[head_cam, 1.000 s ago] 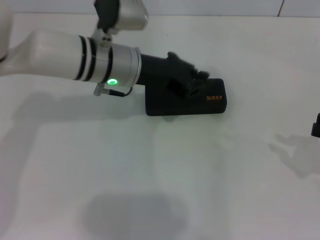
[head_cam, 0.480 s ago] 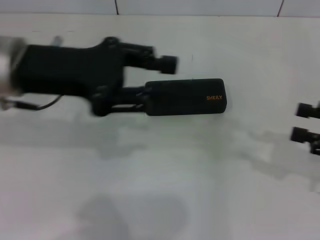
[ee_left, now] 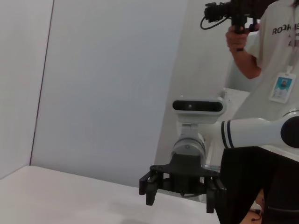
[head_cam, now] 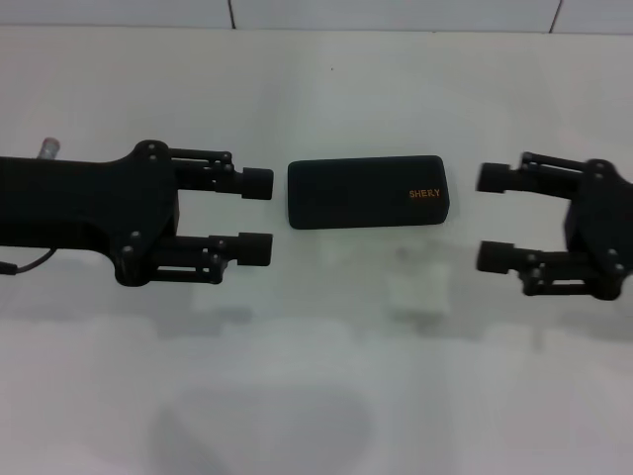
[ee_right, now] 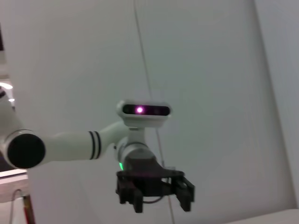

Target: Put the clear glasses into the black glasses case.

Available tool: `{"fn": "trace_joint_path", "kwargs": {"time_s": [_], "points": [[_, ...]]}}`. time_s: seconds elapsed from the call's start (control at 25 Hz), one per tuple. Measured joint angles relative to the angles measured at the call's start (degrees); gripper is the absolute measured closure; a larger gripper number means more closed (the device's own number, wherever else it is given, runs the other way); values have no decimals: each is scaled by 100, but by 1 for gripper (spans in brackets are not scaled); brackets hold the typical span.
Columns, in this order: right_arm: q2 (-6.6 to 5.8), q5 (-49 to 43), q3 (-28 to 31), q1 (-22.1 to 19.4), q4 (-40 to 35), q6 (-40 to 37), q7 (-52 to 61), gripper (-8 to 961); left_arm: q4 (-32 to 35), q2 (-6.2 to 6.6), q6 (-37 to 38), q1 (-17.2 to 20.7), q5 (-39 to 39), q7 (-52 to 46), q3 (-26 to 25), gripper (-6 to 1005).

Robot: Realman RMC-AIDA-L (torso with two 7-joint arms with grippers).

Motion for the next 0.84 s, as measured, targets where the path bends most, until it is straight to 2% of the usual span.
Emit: {"fn": "trace_joint_path", "kwargs": {"time_s": [0.32, 0.48, 0.64, 0.84], "points": [[31, 141, -596, 321, 149, 112, -51, 160, -289, 95, -2, -4, 13, 255, -7, 363], [35, 203, -708, 398, 189, 166, -18, 160, -307, 82, -1, 10, -7, 379, -33, 363], [20, 222, -740, 426, 197, 170, 50, 160, -417, 21, 8, 43, -22, 559, -277, 363], [7, 221, -742, 409, 205, 170, 62, 160, -658, 13, 80, 31, -70, 571, -443, 363]]}}
